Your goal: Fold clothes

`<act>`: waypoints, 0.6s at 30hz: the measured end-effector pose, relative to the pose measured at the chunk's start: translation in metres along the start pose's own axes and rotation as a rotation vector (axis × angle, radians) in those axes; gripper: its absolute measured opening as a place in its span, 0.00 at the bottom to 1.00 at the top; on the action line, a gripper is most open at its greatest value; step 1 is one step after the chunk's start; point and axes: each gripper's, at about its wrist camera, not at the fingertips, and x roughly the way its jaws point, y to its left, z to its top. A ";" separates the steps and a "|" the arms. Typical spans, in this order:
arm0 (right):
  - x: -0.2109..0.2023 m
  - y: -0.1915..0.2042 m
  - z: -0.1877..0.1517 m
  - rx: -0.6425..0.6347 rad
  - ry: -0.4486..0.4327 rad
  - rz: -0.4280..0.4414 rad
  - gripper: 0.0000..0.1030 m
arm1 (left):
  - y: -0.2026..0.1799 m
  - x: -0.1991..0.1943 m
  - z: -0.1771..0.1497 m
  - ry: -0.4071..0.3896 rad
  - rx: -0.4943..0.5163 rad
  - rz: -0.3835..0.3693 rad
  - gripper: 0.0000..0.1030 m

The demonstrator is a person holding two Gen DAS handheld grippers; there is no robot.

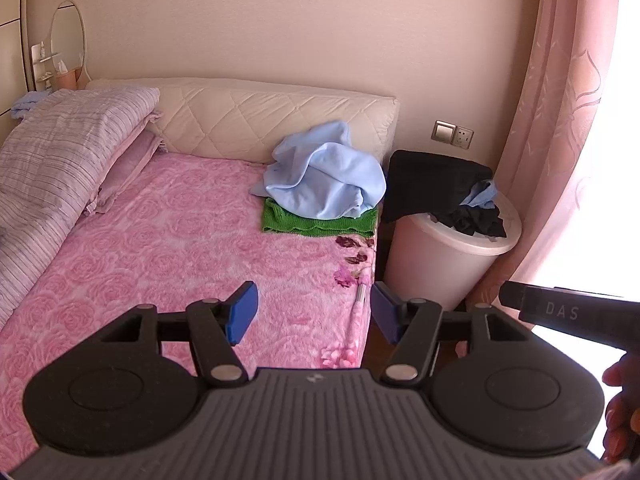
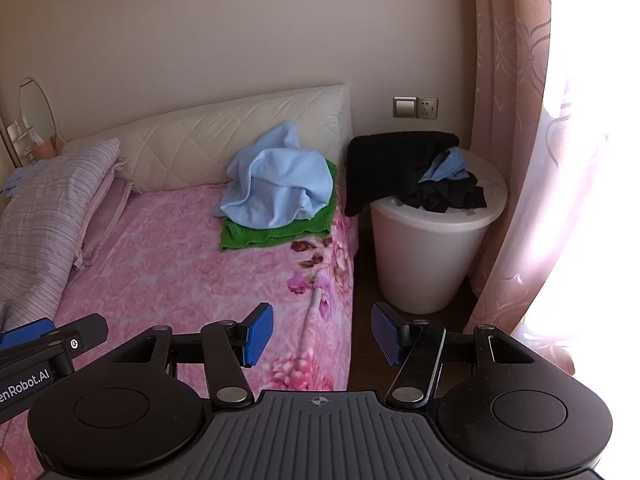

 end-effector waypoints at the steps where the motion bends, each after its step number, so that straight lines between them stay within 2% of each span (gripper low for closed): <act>1: 0.000 0.003 -0.001 -0.001 0.000 -0.001 0.57 | 0.000 0.000 0.000 0.001 -0.001 -0.001 0.57; 8: -0.002 0.004 -0.002 -0.004 0.005 0.008 0.57 | -0.002 0.004 -0.002 0.003 -0.005 -0.004 0.57; 18: 0.008 -0.020 0.022 -0.006 0.026 0.020 0.57 | -0.004 0.006 -0.002 0.011 -0.002 -0.010 0.57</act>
